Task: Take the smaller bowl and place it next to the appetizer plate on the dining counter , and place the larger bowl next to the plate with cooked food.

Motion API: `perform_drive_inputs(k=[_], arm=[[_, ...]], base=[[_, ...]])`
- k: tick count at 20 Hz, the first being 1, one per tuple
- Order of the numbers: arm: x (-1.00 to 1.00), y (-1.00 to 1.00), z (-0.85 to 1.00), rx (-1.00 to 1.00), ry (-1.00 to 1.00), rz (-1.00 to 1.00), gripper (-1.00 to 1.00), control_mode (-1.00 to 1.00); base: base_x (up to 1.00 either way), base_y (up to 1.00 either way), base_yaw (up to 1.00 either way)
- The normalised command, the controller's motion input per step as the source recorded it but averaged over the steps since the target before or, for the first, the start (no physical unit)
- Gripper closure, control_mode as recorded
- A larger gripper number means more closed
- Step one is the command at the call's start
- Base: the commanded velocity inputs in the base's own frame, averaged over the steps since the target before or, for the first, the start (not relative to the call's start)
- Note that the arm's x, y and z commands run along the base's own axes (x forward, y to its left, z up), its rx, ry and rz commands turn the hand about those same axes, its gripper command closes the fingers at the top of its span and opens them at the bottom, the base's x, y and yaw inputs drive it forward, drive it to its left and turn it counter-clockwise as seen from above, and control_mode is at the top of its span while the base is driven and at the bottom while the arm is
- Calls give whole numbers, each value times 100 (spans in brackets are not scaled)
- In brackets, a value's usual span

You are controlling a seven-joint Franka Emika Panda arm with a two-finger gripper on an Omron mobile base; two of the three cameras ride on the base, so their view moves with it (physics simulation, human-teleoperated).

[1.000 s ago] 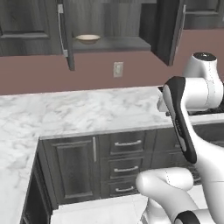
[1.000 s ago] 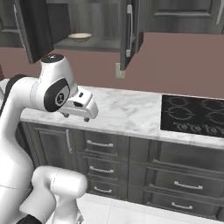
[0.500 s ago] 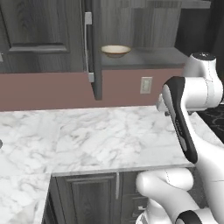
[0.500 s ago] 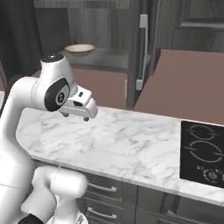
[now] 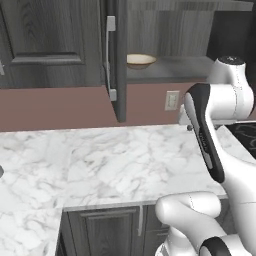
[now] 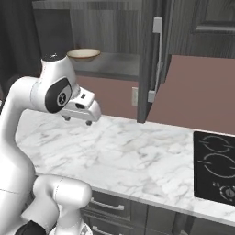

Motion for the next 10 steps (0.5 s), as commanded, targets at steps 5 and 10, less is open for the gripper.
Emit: perform_drive_inputs(k=[5,10], arm=[[-71,1,92,12,-28,0,-100,-100],[-37,0,90,16,-34,0,-100,-100]], base=[[0,0,0],[0,0,0]])
